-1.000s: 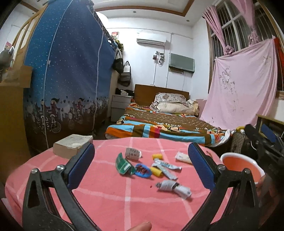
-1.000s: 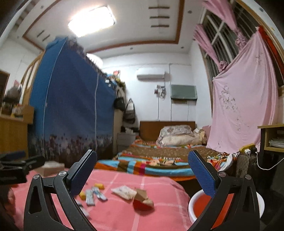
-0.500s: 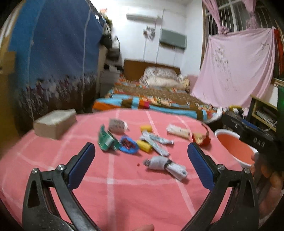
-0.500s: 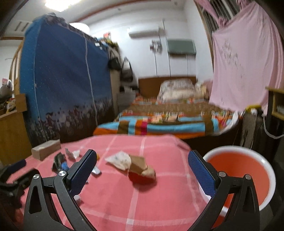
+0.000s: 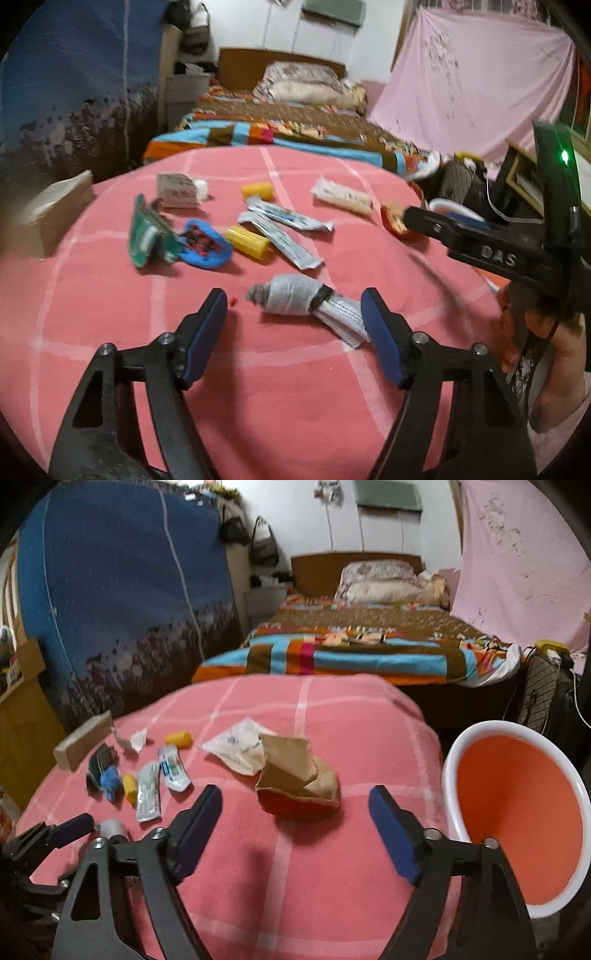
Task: Collect trash
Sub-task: 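Grasp the white tissue roll with left tool while right tool grasps brown paper bag, then carry both items over the bucket and open both tools to drop them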
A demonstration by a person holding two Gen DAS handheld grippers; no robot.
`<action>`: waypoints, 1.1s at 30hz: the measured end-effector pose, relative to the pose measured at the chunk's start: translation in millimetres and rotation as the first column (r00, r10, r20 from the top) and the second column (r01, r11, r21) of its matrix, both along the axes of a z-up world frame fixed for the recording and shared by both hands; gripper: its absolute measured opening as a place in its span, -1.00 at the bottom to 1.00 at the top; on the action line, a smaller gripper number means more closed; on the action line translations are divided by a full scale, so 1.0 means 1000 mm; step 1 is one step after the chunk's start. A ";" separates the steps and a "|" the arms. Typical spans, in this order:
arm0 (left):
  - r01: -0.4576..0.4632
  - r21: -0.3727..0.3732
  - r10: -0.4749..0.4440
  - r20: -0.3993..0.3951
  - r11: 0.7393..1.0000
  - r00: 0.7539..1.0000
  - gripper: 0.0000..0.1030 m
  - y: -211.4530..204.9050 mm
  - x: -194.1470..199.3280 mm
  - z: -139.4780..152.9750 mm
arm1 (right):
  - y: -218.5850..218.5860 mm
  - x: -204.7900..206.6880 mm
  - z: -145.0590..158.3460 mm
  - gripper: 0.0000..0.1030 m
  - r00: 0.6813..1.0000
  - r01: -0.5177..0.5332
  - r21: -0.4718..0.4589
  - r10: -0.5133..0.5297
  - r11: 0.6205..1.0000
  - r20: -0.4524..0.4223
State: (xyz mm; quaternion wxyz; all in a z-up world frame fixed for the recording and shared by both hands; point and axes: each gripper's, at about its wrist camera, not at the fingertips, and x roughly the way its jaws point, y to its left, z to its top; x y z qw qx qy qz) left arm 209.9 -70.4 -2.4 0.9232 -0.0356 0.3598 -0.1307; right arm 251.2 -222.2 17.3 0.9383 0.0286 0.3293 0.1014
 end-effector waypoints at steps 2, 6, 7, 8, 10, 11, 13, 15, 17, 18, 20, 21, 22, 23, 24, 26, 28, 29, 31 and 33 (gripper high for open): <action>0.006 0.029 -0.005 -0.029 1.000 1.000 -0.04 -0.007 0.007 -0.002 | 0.005 0.007 -0.003 0.27 1.000 -0.004 -0.020 0.004 1.000 -0.027; 0.015 0.051 -0.013 -0.037 0.999 0.999 -0.25 -0.011 0.008 -0.002 | 0.010 0.023 -0.008 0.15 0.998 -0.005 -0.061 0.001 0.998 -0.058; 0.017 0.050 -0.015 -0.037 0.999 0.999 -0.32 -0.011 0.008 -0.002 | 0.011 0.027 -0.010 -0.03 0.997 -0.012 -0.065 0.007 0.998 -0.075; 0.019 0.047 -0.017 -0.038 0.999 0.999 -0.36 -0.011 0.007 -0.002 | 0.013 0.030 -0.014 -0.08 0.995 -0.028 -0.063 0.022 0.998 -0.097; 0.017 0.042 -0.015 -0.038 0.999 0.999 -0.45 -0.010 0.007 -0.002 | 0.013 0.028 -0.015 -0.09 0.995 -0.035 -0.064 0.028 0.997 -0.096; 0.017 0.039 -0.015 -0.038 0.999 0.999 -0.47 -0.009 0.006 -0.001 | 0.013 0.027 -0.014 -0.10 0.995 -0.039 -0.062 0.034 0.997 -0.091; 0.014 0.033 -0.013 -0.035 0.999 0.999 -0.56 -0.008 0.006 -0.001 | 0.014 0.026 -0.014 -0.10 0.996 -0.044 -0.061 0.039 0.997 -0.086; 0.011 0.024 -0.011 -0.029 1.000 1.000 -0.63 -0.007 0.005 -0.001 | 0.014 0.023 -0.012 -0.10 0.997 -0.048 -0.056 0.044 0.997 -0.070; 0.010 0.011 -0.010 -0.021 1.000 1.000 -0.67 -0.006 0.004 0.000 | 0.013 0.017 -0.008 -0.10 0.998 -0.049 -0.042 0.048 0.998 -0.034; 0.010 0.008 -0.010 -0.019 1.000 1.000 -0.70 -0.007 0.005 0.000 | 0.012 0.015 -0.006 -0.10 0.999 -0.049 -0.037 0.048 0.998 -0.019; 0.017 0.003 -0.017 -0.007 1.000 1.000 -0.74 -0.006 0.002 0.001 | 0.011 0.010 -0.001 -0.10 0.999 -0.049 -0.028 0.049 0.998 0.017; 0.019 0.003 -0.019 0.001 1.000 1.000 -0.75 -0.006 0.001 0.002 | 0.011 0.007 0.002 -0.10 0.998 -0.054 -0.020 0.055 0.998 0.039; 0.021 0.006 -0.021 0.011 1.000 1.000 -0.77 -0.006 -0.001 0.003 | 0.010 0.004 0.004 -0.10 0.997 -0.056 -0.014 0.057 0.998 0.059; 0.023 0.011 -0.023 0.029 1.000 0.999 -0.77 -0.008 -0.004 0.005 | 0.008 0.001 0.006 -0.10 0.995 -0.056 -0.007 0.056 0.998 0.082; 0.024 0.016 -0.025 0.042 1.000 0.999 -0.78 -0.009 -0.005 0.006 | 0.006 -0.003 0.009 -0.10 0.993 -0.053 -0.002 0.052 0.999 0.109; 0.023 0.035 -0.026 0.079 0.999 0.997 -0.78 -0.011 -0.010 0.010 | 0.004 -0.011 0.014 -0.10 0.987 -0.045 0.006 0.044 0.999 0.155; 0.019 0.043 -0.024 0.112 0.999 0.993 -0.79 -0.014 -0.014 0.015 | 0.001 -0.021 0.019 -0.10 0.977 -0.039 0.018 0.034 0.999 0.212; 0.015 0.040 -0.020 0.134 0.999 0.991 -0.79 -0.014 -0.016 0.019 | 0.000 -0.025 0.022 -0.10 0.971 -0.035 0.024 0.029 0.999 0.236; 0.015 0.016 -0.018 0.181 1.000 0.983 -0.78 -0.013 -0.018 0.028 | -0.006 -0.035 0.027 -0.09 0.955 -0.023 0.047 0.008 0.999 0.296; 0.014 -0.008 -0.011 0.236 1.000 0.972 -0.78 -0.012 -0.020 0.041 | -0.013 -0.046 0.033 -0.09 0.935 -0.017 0.085 -0.015 0.996 0.354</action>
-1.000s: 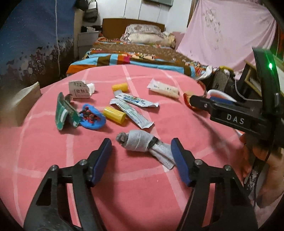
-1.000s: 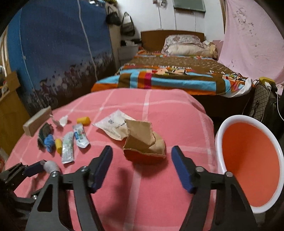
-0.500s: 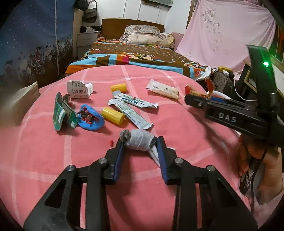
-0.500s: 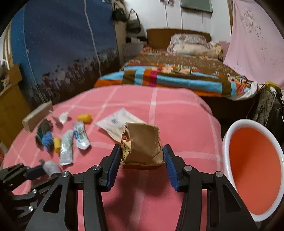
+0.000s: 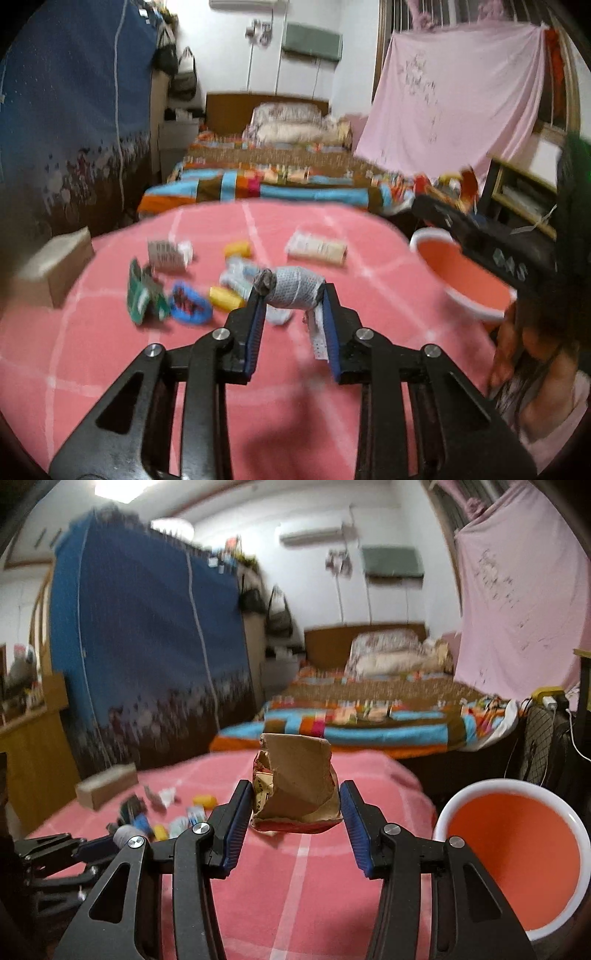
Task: Collect trash
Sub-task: 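Carry both items over the bucket and open both tools to drop them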
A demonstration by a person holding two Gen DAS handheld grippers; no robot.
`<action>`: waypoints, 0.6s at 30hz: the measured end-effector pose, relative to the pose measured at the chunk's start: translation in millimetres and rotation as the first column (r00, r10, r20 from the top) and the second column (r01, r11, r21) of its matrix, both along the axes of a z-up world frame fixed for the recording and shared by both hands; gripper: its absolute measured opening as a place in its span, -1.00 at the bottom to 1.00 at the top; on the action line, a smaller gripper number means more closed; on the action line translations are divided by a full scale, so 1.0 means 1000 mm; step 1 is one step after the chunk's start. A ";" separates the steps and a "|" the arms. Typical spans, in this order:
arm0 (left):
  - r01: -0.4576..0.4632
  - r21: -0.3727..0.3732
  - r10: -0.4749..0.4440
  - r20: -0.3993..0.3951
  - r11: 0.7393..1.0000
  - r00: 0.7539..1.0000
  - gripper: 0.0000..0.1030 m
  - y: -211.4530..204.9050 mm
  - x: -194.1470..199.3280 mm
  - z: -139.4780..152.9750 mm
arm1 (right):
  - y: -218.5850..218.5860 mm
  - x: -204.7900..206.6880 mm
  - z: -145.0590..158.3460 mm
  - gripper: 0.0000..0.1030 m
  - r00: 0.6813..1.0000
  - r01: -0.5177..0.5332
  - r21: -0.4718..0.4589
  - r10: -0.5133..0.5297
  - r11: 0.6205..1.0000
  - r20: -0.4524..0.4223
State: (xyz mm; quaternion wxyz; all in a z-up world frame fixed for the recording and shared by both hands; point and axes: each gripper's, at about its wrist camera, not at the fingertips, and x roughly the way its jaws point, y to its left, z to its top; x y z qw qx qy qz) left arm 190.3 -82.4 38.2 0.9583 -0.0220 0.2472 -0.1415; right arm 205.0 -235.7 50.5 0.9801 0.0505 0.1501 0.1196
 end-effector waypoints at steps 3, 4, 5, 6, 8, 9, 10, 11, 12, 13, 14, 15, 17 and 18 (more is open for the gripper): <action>-0.003 -0.039 0.007 0.087 0.999 0.996 -0.78 -0.002 -0.002 0.018 | -0.011 -0.013 0.006 -0.09 0.998 -0.005 0.052 0.001 0.999 0.067; -0.002 -0.049 0.007 0.112 0.999 0.994 -0.78 -0.003 -0.003 0.023 | -0.014 -0.016 0.008 -0.09 0.996 -0.004 0.062 -0.002 0.998 0.084; 0.005 -0.058 0.004 0.145 0.998 0.989 -0.78 -0.006 -0.003 0.030 | -0.017 -0.019 0.010 -0.09 0.994 0.001 0.071 -0.008 0.997 0.105; 0.010 -0.061 0.000 0.165 0.998 0.986 -0.77 -0.010 -0.004 0.034 | -0.019 -0.022 0.011 -0.09 0.993 0.005 0.073 -0.014 0.997 0.120; 0.026 -0.067 -0.011 0.208 0.997 0.978 -0.77 -0.017 -0.003 0.042 | -0.024 -0.029 0.015 -0.09 0.985 0.029 0.065 -0.039 0.998 0.166; 0.039 -0.070 -0.022 0.228 0.997 0.973 -0.77 -0.022 -0.003 0.046 | -0.026 -0.032 0.017 -0.09 0.981 0.042 0.058 -0.052 0.997 0.186; 0.053 -0.069 -0.035 0.241 0.996 0.970 -0.77 -0.026 -0.002 0.049 | -0.030 -0.037 0.019 -0.09 0.975 0.059 0.052 -0.069 0.997 0.210; 0.075 -0.064 -0.056 0.257 0.995 0.965 -0.77 -0.033 -0.001 0.053 | -0.033 -0.041 0.021 -0.09 0.969 0.077 0.049 -0.086 0.996 0.233; 0.088 -0.059 -0.069 0.266 0.994 0.961 -0.77 -0.038 0.000 0.054 | -0.037 -0.045 0.022 -0.08 0.961 0.096 0.052 -0.106 0.994 0.255; 0.103 -0.053 -0.084 0.276 0.993 0.957 -0.77 -0.045 0.001 0.055 | -0.042 -0.047 0.024 -0.08 0.954 0.112 0.057 -0.123 0.992 0.273; 0.121 -0.048 -0.103 0.284 0.991 0.953 -0.76 -0.051 0.001 0.057 | -0.047 -0.049 0.025 -0.08 0.949 0.124 0.062 -0.137 0.990 0.284; 0.141 -0.040 -0.123 0.293 0.989 0.948 -0.76 -0.058 0.002 0.059 | -0.053 -0.052 0.026 -0.08 0.942 0.145 0.067 -0.159 0.987 0.296; 0.172 -0.023 -0.157 0.308 0.985 0.938 -0.76 -0.072 0.004 0.062 | -0.063 -0.054 0.026 -0.08 0.933 0.181 0.070 -0.194 0.981 0.302; 0.191 -0.013 -0.177 0.313 0.981 0.933 -0.76 -0.080 0.005 0.063 | -0.069 -0.055 0.025 -0.08 0.930 0.197 0.072 -0.210 0.978 0.302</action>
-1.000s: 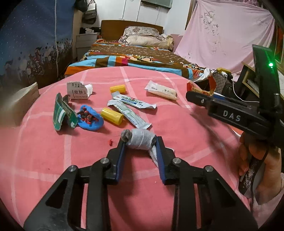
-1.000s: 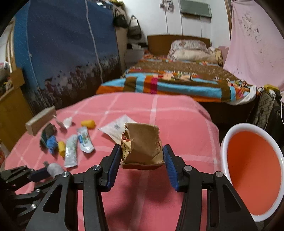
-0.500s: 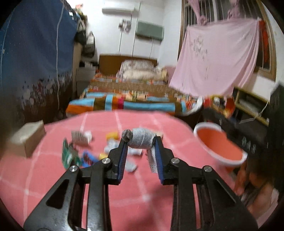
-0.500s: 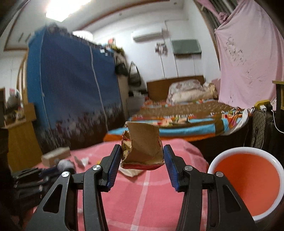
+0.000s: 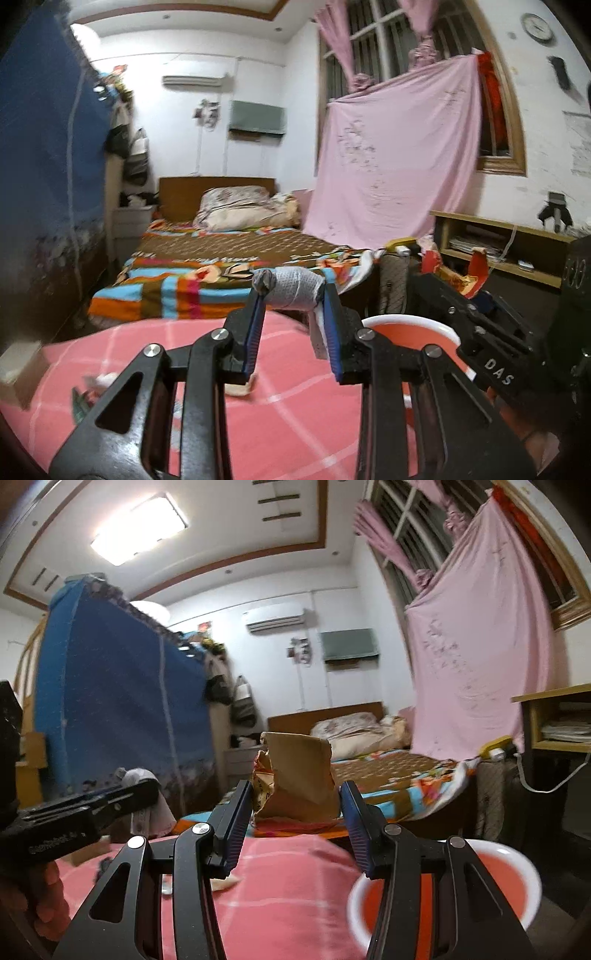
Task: Collect trash
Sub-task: 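Carry both items over the bucket and open both tools to drop them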
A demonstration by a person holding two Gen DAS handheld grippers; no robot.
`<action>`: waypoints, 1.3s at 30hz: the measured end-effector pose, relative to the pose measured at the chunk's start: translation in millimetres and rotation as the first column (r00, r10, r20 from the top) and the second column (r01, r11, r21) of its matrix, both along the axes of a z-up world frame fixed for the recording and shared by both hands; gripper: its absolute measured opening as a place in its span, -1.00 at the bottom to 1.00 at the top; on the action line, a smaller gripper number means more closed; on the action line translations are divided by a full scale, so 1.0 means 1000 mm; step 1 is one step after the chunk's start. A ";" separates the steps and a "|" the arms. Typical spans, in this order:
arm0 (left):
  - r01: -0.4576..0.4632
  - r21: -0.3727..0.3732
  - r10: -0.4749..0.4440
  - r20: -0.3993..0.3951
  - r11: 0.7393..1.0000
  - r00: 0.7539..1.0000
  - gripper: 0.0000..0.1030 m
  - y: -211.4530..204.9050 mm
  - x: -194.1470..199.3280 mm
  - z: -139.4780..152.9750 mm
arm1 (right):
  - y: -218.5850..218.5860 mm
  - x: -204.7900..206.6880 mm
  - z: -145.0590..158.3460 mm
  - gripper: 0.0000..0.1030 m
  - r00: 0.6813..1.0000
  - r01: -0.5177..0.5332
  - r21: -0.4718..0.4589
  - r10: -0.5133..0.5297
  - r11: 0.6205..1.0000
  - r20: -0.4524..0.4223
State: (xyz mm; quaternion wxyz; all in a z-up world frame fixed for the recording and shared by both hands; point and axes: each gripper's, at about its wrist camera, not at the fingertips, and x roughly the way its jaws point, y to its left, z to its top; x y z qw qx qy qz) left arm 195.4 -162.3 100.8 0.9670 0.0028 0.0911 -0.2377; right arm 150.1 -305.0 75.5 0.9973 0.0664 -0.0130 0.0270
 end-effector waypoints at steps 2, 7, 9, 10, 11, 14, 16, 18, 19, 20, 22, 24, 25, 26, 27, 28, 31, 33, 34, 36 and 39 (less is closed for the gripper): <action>0.027 0.013 -0.027 0.002 1.000 1.000 -0.76 -0.015 0.004 0.001 | -0.013 0.001 -0.002 -0.08 0.999 0.035 0.013 -0.035 0.999 -0.008; 0.065 0.048 -0.066 0.003 0.997 0.998 -0.76 -0.050 0.009 -0.001 | -0.050 0.008 -0.010 -0.06 0.991 0.122 0.085 -0.116 0.989 -0.073; 0.085 0.063 -0.084 -0.007 0.994 0.996 -0.75 -0.061 0.009 -0.004 | -0.061 0.011 -0.012 -0.06 0.983 0.157 0.103 -0.146 0.982 -0.110; 0.094 0.065 -0.093 -0.020 0.993 0.995 -0.75 -0.066 0.011 -0.007 | -0.067 0.011 -0.015 -0.06 0.980 0.170 0.113 -0.155 0.979 -0.127; 0.105 0.064 -0.103 -0.040 0.992 0.994 -0.75 -0.071 0.015 -0.008 | -0.073 0.013 -0.018 -0.06 0.976 0.181 0.124 -0.163 0.976 -0.147; 0.137 0.067 -0.128 -0.124 0.988 0.984 -0.75 -0.087 0.028 -0.016 | -0.088 0.017 -0.024 -0.06 0.962 0.215 0.144 -0.184 0.966 -0.202; 0.144 0.077 -0.129 -0.171 0.987 0.977 -0.75 -0.096 0.035 -0.024 | -0.092 0.019 -0.030 -0.06 0.952 0.234 0.147 -0.196 0.961 -0.236; 0.156 0.078 -0.136 -0.218 0.985 0.966 -0.75 -0.104 0.042 -0.031 | -0.098 0.023 -0.035 -0.06 0.943 0.244 0.155 -0.197 0.957 -0.267; 0.163 0.079 -0.140 -0.244 0.983 0.960 -0.75 -0.107 0.045 -0.036 | -0.100 0.024 -0.036 -0.06 0.940 0.246 0.159 -0.195 0.956 -0.280; 0.168 0.079 -0.142 -0.261 0.983 0.955 -0.75 -0.111 0.047 -0.039 | -0.102 0.026 -0.039 -0.06 0.935 0.248 0.160 -0.193 0.955 -0.297; 0.185 0.080 -0.152 -0.309 0.979 0.939 -0.75 -0.118 0.053 -0.046 | -0.103 0.027 -0.043 -0.06 0.927 0.254 0.160 -0.193 0.954 -0.320; 0.196 0.079 -0.158 -0.341 0.977 0.927 -0.75 -0.126 0.058 -0.051 | -0.107 0.027 -0.047 -0.06 0.921 0.261 0.166 -0.193 0.951 -0.340; 0.200 0.077 -0.160 -0.358 0.977 0.920 -0.75 -0.129 0.060 -0.053 | -0.108 0.027 -0.048 -0.06 0.918 0.264 0.170 -0.194 0.949 -0.346; 0.207 0.072 -0.165 -0.382 0.976 0.909 -0.75 -0.133 0.064 -0.055 | -0.111 0.027 -0.049 -0.06 0.915 0.268 0.174 -0.194 0.948 -0.354; 0.212 0.069 -0.168 -0.398 0.975 0.902 -0.74 -0.135 0.066 -0.057 | -0.113 0.028 -0.051 -0.06 0.911 0.272 0.178 -0.194 0.946 -0.365; 0.217 0.065 -0.171 -0.415 0.974 0.893 -0.74 -0.137 0.068 -0.059 | -0.115 0.029 -0.052 -0.06 0.908 0.274 0.180 -0.193 0.945 -0.371; 0.221 0.053 -0.173 -0.459 0.974 0.872 -0.72 -0.144 0.074 -0.064 | -0.117 0.030 -0.056 -0.06 0.896 0.282 0.186 -0.190 0.941 -0.401; 0.219 0.045 -0.171 -0.479 0.975 0.861 -0.70 -0.147 0.076 -0.067 | -0.118 0.031 -0.058 -0.06 0.889 0.287 0.187 -0.188 0.940 -0.417; 0.218 0.041 -0.170 -0.489 0.975 0.855 -0.67 -0.148 0.077 -0.068 | -0.119 0.032 -0.059 -0.05 0.887 0.289 0.187 -0.189 0.939 -0.422; 0.215 0.035 -0.168 -0.506 0.976 0.846 -0.60 -0.148 0.081 -0.070 | -0.119 0.032 -0.060 0.01 0.882 0.296 0.187 -0.193 0.937 -0.430; 0.214 0.011 -0.176 -0.525 0.977 0.832 -0.50 -0.148 0.083 -0.073 | -0.120 0.030 -0.060 0.06 0.880 0.303 0.193 -0.197 0.933 -0.433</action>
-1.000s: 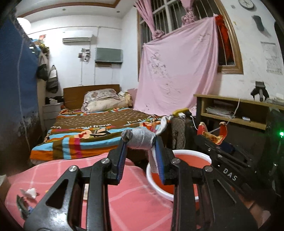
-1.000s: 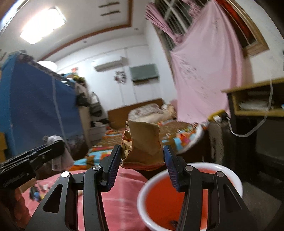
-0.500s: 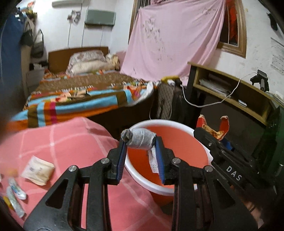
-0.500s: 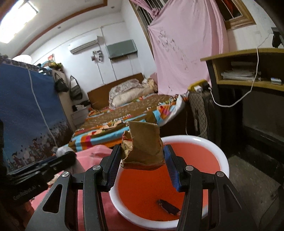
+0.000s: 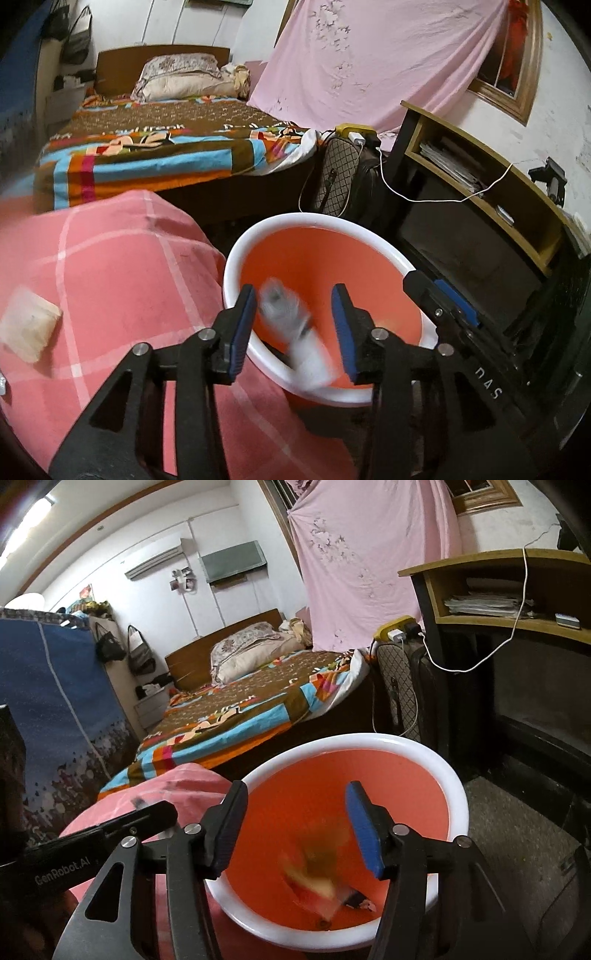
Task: Collect trash
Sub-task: 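Carry both items over the bucket and open both tools to drop them, then move both tools back over the table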
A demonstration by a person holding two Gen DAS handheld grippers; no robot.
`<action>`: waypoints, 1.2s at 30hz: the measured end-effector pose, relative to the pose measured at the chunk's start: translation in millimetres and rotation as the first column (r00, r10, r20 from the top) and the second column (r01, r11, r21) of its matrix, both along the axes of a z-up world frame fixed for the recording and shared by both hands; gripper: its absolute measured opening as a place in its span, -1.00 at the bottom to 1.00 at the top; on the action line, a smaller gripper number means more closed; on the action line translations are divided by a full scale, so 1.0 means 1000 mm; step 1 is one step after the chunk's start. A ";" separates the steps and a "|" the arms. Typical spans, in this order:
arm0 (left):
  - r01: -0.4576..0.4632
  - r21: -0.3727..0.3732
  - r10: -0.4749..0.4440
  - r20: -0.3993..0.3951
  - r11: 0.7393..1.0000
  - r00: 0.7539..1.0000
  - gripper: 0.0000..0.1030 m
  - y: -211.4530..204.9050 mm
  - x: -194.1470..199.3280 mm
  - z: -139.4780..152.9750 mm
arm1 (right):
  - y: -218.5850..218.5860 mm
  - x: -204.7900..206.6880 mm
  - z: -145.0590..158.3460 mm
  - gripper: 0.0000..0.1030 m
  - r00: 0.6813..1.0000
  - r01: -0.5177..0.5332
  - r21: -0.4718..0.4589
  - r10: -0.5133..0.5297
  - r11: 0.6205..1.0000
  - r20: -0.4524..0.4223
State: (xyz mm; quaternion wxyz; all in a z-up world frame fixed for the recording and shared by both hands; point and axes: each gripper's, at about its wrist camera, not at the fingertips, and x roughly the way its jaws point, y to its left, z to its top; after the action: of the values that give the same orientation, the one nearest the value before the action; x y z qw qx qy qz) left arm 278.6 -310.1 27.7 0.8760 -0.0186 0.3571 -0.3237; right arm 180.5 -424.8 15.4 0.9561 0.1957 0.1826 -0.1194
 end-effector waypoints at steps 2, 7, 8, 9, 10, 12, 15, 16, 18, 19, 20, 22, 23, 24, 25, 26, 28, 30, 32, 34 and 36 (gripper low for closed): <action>-0.006 -0.010 0.006 -0.016 1.000 1.000 -0.42 0.001 0.002 -0.001 | 0.000 -0.001 0.000 0.08 1.000 0.006 0.002 -0.006 1.000 -0.001; -0.031 -0.035 0.030 -0.030 0.999 0.999 -0.35 0.007 0.002 -0.001 | -0.002 -0.002 -0.001 0.17 1.000 0.018 0.008 -0.018 1.000 -0.001; -0.040 -0.038 0.040 -0.020 0.998 0.999 -0.34 0.009 0.001 0.000 | -0.002 -0.002 0.000 0.20 1.000 0.021 0.008 -0.021 1.000 0.004; -0.048 -0.039 0.048 -0.010 0.998 0.999 -0.32 0.012 0.001 0.002 | -0.001 -0.003 0.002 0.21 1.000 0.022 0.006 -0.022 1.000 0.014; -0.061 -0.043 0.061 0.009 0.997 0.998 -0.30 0.015 -0.001 0.004 | 0.000 -0.004 0.003 0.21 0.999 0.022 0.003 -0.022 1.000 0.024; -0.085 -0.052 0.087 0.037 0.995 0.996 -0.19 0.021 -0.006 0.008 | 0.003 -0.008 0.008 0.26 0.998 0.022 -0.012 -0.021 1.000 0.055; -0.140 -0.074 0.147 0.096 0.987 0.984 0.14 0.038 -0.015 0.016 | 0.011 -0.012 0.015 0.44 0.994 0.022 -0.045 -0.017 0.999 0.105; -0.157 -0.081 0.166 0.116 0.984 0.979 0.25 0.044 -0.018 0.018 | 0.014 -0.014 0.018 0.51 0.992 0.021 -0.057 -0.014 0.998 0.123; -0.187 -0.089 0.199 0.160 0.978 0.967 0.33 0.056 -0.026 0.023 | 0.021 -0.017 0.023 0.60 0.987 0.017 -0.081 -0.004 0.997 0.160; -0.201 -0.090 0.215 0.178 0.975 0.960 0.40 0.062 -0.028 0.026 | 0.025 -0.018 0.026 0.64 0.985 0.014 -0.091 0.002 0.996 0.175; -0.220 -0.090 0.234 0.197 0.971 0.952 0.47 0.068 -0.032 0.027 | 0.028 -0.018 0.028 0.69 0.982 0.011 -0.101 0.008 0.995 0.189; -0.271 -0.097 0.287 0.236 0.958 0.929 0.73 0.083 -0.038 0.031 | 0.034 -0.019 0.032 0.78 0.977 0.002 -0.113 0.022 0.994 0.211; -0.295 -0.108 0.314 0.254 0.949 0.915 0.73 0.091 -0.042 0.033 | 0.037 -0.019 0.034 0.89 0.975 -0.005 -0.118 0.031 0.993 0.220; -0.316 -0.113 0.335 0.269 0.942 0.903 0.73 0.099 -0.045 0.034 | 0.040 -0.018 0.036 0.95 0.973 -0.014 -0.125 0.042 0.992 0.229; -0.332 -0.114 0.351 0.280 0.936 0.893 0.73 0.106 -0.048 0.035 | 0.044 -0.018 0.037 1.00 0.970 -0.020 -0.132 0.051 0.991 0.236; -0.353 -0.115 0.371 0.291 0.929 0.882 0.73 0.113 -0.050 0.036 | 0.047 -0.019 0.039 1.00 0.968 -0.026 -0.139 0.060 0.990 0.245; -0.393 -0.125 0.412 0.311 0.911 0.857 0.73 0.129 -0.057 0.038 | 0.056 -0.019 0.044 1.00 0.962 -0.041 -0.159 0.082 0.986 0.260; -0.419 -0.132 0.438 0.324 0.898 0.838 0.73 0.142 -0.062 0.040 | 0.065 -0.020 0.048 1.00 0.957 -0.052 -0.185 0.102 0.981 0.272; -0.452 -0.139 0.471 0.342 0.881 0.813 0.73 0.157 -0.068 0.041 | 0.073 -0.021 0.051 1.00 0.952 -0.063 -0.201 0.119 0.978 0.281; -0.476 -0.146 0.495 0.357 0.867 0.792 0.73 0.167 -0.074 0.043 | 0.081 -0.022 0.055 1.00 0.944 -0.080 -0.214 0.143 0.974 0.297; -0.504 -0.161 0.525 0.376 0.849 0.764 0.73 0.182 -0.083 0.043 | 0.092 -0.025 0.059 1.00 0.934 -0.100 -0.227 0.170 0.969 0.314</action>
State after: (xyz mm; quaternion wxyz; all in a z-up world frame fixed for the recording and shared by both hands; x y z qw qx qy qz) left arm 195.8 -128.1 71.2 0.9846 -0.0701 0.1404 -0.0766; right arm 155.4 -332.8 74.8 0.9942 0.0993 0.0192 -0.0371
